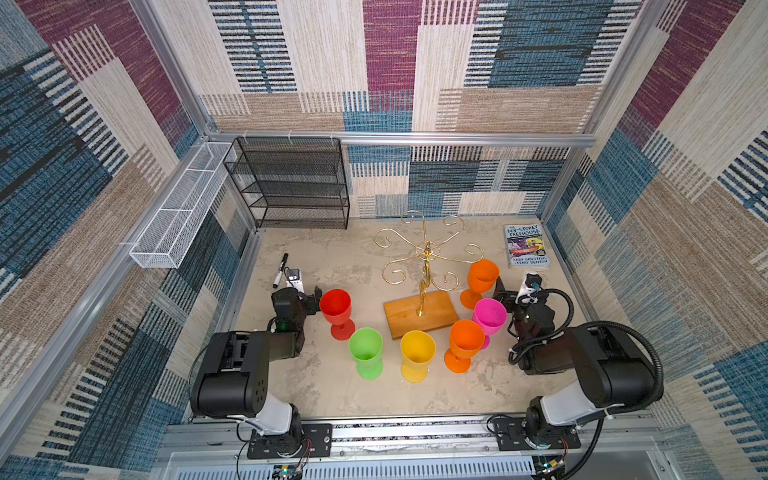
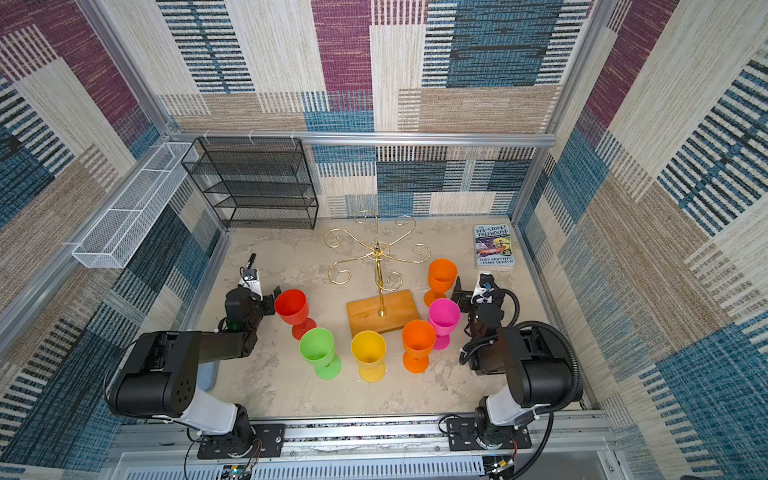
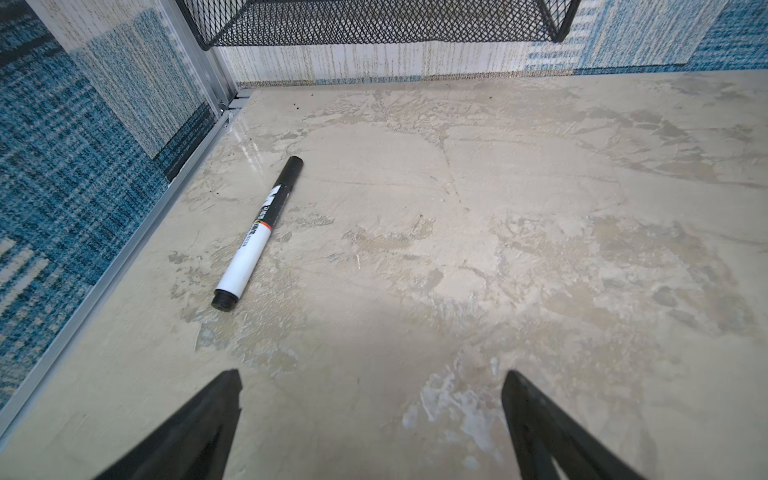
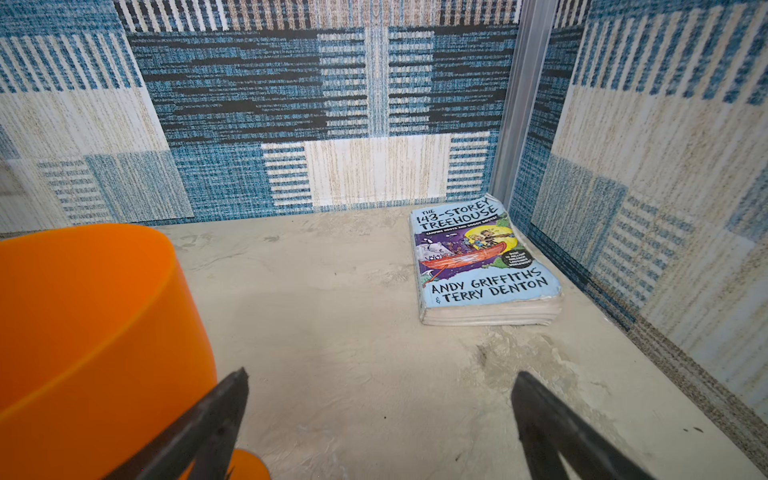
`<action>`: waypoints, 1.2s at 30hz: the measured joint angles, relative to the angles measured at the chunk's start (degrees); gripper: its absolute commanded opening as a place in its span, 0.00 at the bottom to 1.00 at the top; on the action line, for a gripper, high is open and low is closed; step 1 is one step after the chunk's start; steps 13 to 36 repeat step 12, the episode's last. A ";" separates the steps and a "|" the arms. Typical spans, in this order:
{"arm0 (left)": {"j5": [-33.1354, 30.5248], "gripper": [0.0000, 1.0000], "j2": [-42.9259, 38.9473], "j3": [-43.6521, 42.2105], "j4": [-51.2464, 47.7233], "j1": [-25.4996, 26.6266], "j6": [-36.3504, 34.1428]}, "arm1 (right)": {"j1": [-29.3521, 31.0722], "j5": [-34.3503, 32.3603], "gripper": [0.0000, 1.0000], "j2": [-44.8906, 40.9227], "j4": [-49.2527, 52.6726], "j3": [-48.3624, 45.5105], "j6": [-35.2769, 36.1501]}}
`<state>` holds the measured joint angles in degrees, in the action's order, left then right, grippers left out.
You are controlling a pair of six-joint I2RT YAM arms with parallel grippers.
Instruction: Take the wine glass off the wine glass rack
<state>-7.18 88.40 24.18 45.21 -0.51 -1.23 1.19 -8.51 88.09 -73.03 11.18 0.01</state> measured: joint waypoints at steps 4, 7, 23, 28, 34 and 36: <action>0.00 1.00 0.00 0.00 0.39 -0.02 0.00 | 0.00 0.20 1.00 0.00 0.00 0.00 0.00; 0.00 1.00 0.00 0.00 0.42 -0.02 0.00 | 0.00 0.50 1.00 0.02 0.04 0.02 0.00; 0.00 1.00 0.00 -0.02 0.44 -0.11 0.00 | -0.04 0.61 1.00 0.02 0.07 0.04 0.00; 0.00 1.00 0.00 -0.02 0.44 -0.11 0.00 | -0.04 0.61 1.00 0.02 0.07 0.04 0.00; 0.00 1.00 0.00 -0.02 0.44 -0.11 0.00 | -0.04 0.61 1.00 0.02 0.07 0.04 0.00; 0.00 1.00 0.00 -0.02 0.44 -0.11 0.00 | -0.04 0.61 1.00 0.02 0.07 0.04 0.00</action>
